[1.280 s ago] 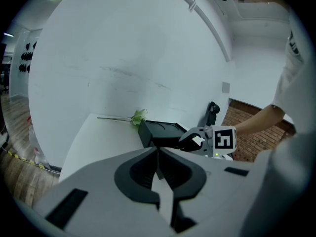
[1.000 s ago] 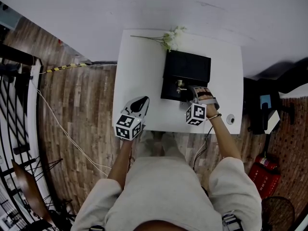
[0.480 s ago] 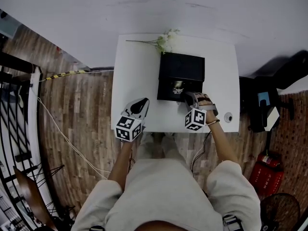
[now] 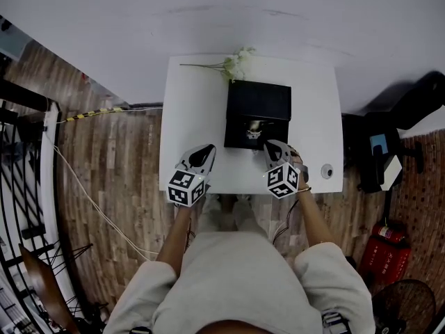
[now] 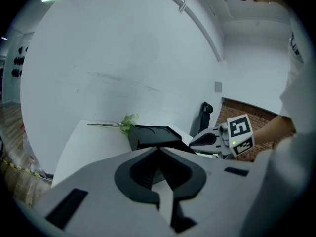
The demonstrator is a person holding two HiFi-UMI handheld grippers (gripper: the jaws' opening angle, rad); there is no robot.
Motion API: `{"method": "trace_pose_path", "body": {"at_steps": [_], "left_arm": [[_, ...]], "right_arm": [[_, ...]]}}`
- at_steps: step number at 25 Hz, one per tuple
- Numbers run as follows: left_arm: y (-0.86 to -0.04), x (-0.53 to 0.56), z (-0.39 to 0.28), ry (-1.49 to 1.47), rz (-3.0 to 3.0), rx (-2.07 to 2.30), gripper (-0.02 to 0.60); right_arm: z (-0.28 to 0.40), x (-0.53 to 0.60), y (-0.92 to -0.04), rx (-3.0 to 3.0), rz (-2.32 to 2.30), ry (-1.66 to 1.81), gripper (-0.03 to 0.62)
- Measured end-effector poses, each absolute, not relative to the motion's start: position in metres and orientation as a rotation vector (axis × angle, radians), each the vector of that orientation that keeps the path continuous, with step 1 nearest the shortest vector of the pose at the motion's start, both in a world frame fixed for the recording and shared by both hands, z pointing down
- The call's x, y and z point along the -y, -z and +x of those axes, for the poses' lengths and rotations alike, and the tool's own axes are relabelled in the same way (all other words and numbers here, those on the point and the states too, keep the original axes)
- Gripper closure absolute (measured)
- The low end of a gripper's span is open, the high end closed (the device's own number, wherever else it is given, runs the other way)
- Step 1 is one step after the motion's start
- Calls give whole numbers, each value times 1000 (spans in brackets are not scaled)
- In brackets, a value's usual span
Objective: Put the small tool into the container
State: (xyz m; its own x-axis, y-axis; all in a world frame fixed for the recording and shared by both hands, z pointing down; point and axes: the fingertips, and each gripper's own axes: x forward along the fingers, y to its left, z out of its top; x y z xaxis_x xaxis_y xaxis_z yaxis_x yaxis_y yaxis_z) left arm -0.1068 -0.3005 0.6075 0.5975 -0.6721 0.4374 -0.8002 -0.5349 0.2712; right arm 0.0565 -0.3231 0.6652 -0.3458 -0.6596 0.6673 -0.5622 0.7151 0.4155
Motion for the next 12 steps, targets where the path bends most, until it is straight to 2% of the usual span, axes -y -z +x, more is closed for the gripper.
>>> {"method": "trace_pose_path", "body": {"at_steps": [12], "left_arm": [[-592,301,-98,-393,2425,1167,566]], "right_arm": [[66,306,-619,2253,1303,-301,594]]}}
